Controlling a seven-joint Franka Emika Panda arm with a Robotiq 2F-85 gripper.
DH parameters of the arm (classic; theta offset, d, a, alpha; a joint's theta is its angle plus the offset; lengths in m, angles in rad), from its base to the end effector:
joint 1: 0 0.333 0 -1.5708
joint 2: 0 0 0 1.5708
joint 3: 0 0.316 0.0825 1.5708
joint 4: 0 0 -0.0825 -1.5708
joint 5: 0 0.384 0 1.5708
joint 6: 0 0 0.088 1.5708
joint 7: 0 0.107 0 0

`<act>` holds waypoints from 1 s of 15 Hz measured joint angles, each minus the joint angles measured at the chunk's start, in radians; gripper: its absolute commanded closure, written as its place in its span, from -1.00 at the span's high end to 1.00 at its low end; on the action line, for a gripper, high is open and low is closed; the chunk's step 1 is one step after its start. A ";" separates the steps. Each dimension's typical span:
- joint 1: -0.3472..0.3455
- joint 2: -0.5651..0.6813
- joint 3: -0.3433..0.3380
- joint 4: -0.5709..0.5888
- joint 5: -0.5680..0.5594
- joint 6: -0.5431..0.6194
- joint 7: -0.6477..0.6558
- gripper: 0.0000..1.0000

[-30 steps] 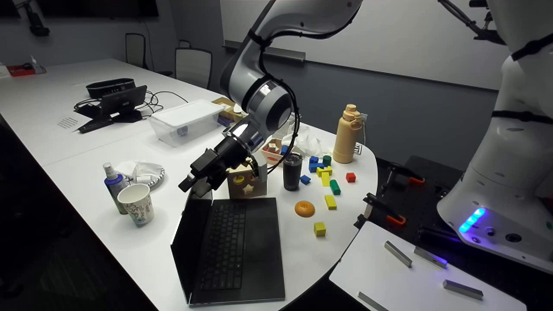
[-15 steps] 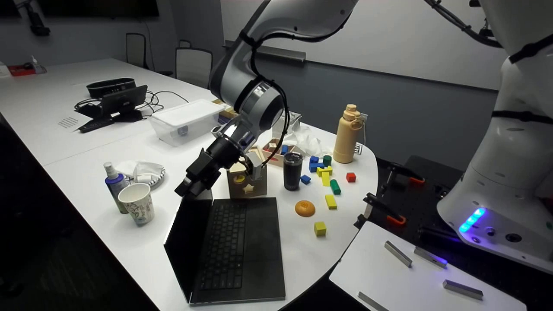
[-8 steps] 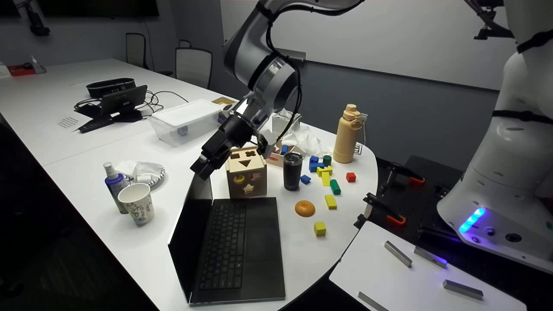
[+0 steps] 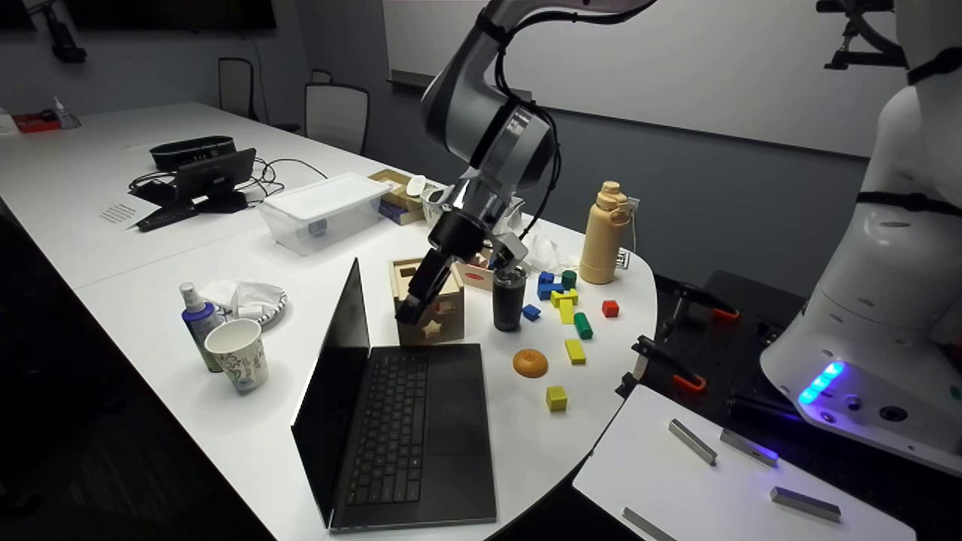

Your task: Open the laptop and click on the space bar

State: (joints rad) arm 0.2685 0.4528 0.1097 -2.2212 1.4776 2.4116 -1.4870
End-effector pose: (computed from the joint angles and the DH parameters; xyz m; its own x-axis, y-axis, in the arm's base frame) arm 0.4816 0.2006 0.1534 0.8500 0.3391 0.4032 0.5267 -0.5663 -0.6340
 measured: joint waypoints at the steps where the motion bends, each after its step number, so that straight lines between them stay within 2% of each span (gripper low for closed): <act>1: 0.002 0.009 0.003 -0.008 0.000 0.017 -0.001 -0.13; 6: 0.022 0.075 0.030 -0.012 -0.008 0.126 -0.007 -0.88; 7: 0.031 0.090 0.035 -0.010 -0.013 0.160 -0.011 -0.98; 11: 0.069 0.158 0.050 0.014 -0.025 0.270 -0.022 -1.00; 15: 0.097 0.236 0.050 0.062 -0.025 0.305 -0.022 -1.00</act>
State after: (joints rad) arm 0.3656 0.6883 0.1598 -2.1593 1.4529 2.7165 -1.5094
